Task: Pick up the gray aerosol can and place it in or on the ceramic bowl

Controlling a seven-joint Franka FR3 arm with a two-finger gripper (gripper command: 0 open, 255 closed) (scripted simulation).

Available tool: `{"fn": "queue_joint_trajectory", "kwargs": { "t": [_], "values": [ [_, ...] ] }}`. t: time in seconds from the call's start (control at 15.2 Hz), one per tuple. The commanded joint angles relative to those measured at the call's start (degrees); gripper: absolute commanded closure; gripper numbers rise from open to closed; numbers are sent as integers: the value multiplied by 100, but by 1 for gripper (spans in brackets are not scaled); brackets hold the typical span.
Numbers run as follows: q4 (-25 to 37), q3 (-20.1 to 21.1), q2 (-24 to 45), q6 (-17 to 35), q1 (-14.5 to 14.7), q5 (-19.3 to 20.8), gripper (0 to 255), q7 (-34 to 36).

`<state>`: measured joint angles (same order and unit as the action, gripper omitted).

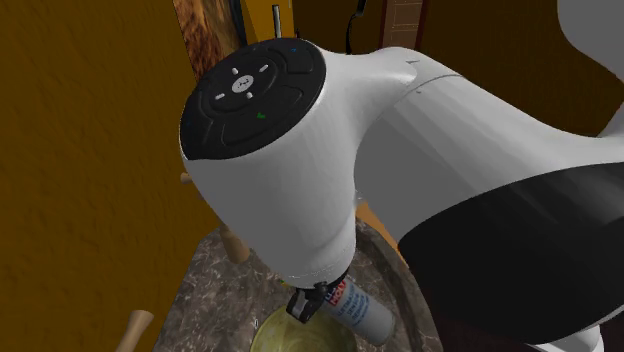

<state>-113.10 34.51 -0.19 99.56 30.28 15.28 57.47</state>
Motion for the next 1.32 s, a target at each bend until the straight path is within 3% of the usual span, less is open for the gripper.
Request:
{"fn": "queue_joint_trajectory", "kwargs": {
  "t": [0.0, 0.59, 0.66, 0.99, 1.25],
  "values": [
    [-100, -1, 53, 141, -1, 39, 255, 50],
    [-160, 0, 83, 220, 1, 59, 255, 82],
    [-161, 0, 82, 220, 0, 59, 0, 82],
    [-161, 0, 82, 221, 0, 59, 0, 82],
    [601, 90, 148, -510, 95, 25, 0, 70]
  ]
}}
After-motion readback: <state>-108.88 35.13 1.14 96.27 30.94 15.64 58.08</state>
